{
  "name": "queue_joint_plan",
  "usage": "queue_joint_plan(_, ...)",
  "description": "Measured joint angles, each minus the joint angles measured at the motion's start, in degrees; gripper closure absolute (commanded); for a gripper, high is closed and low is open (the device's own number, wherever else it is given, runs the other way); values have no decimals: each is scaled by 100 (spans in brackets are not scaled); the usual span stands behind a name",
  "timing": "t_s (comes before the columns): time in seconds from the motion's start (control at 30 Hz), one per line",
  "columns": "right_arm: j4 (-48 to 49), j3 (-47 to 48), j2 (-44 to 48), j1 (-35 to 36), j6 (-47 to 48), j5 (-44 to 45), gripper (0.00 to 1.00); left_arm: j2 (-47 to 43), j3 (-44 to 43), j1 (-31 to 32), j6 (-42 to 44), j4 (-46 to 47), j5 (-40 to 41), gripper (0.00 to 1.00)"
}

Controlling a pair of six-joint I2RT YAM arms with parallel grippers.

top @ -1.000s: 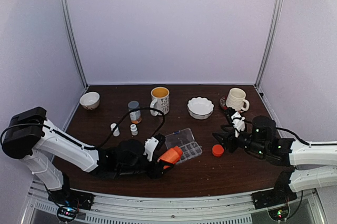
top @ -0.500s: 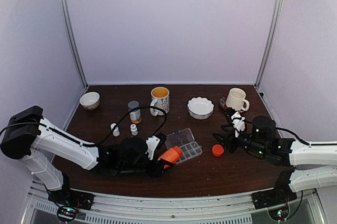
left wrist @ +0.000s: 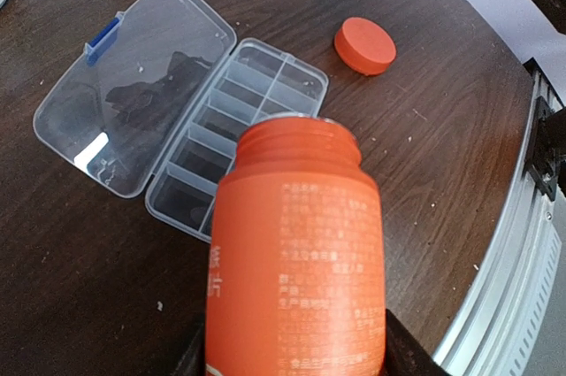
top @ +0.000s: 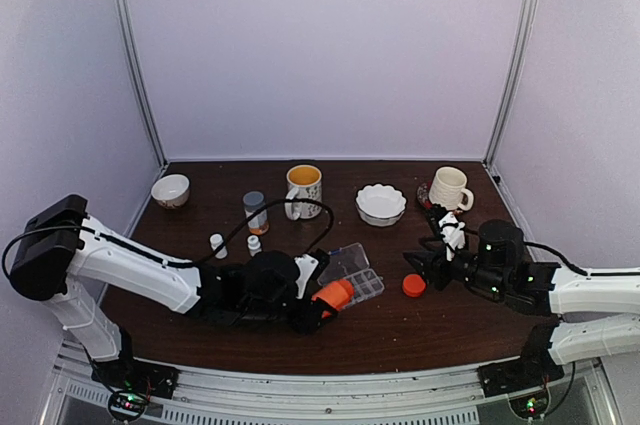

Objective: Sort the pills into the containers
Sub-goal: Pour the pill into the compartment of the pill container.

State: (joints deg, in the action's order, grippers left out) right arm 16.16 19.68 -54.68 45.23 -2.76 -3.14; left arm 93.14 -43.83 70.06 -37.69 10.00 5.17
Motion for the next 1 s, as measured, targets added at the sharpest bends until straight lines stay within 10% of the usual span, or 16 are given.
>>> queue_joint_plan(1.0, -2, 0, -142, 0, 4, -201, 49, 0, -680, -251, -96, -1604, -138, 100)
